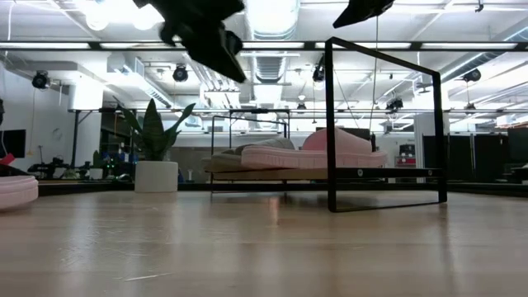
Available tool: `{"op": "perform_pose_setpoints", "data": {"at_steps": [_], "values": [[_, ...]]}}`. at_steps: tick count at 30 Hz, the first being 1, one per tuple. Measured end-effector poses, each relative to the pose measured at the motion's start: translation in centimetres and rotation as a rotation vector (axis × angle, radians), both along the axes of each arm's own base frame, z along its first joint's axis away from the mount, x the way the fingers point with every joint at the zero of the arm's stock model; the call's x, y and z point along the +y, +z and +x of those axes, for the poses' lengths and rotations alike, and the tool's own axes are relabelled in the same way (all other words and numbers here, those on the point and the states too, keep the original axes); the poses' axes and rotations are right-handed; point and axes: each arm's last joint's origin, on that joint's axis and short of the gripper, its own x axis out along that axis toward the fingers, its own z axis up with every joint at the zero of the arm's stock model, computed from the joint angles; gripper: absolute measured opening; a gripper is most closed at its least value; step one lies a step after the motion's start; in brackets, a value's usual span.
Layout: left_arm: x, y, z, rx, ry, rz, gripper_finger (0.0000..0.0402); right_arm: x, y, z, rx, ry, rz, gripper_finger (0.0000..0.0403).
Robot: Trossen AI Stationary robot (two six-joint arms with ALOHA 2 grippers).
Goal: Pick and place slides into the shelf
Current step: Put the pink slide on the shelf
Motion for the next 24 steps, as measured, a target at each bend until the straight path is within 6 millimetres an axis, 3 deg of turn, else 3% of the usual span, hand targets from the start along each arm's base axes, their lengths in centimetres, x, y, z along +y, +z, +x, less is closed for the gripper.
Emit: {"op": "perform_pose_setpoints", "data": {"at_steps": [5,10,19,24], "values": [[-1.2,1.2,-1.4,0.003,0.037,-0.261,0.0002,0.0,0.0,0.0,-0.004,-0.002,0.008,0.0166],[-2.3,1.3,-2.4,0.068,0.078,-0.384,0.0012,0.0,0.0,0.0,-0.003,-0.002,0.008,0.0166],[-4.0,-0.6,-3.7,0.383,0.213,-0.652,0.0140,0.0,-0.2,0.0,0.015,-0.002,0.015,0.0166],[-5.3,-2.0,-4.7,0.602,0.272,-0.767,0.0182,0.0,-0.2,-0.1,0.012,-0.003,0.021,0.0166]]}}
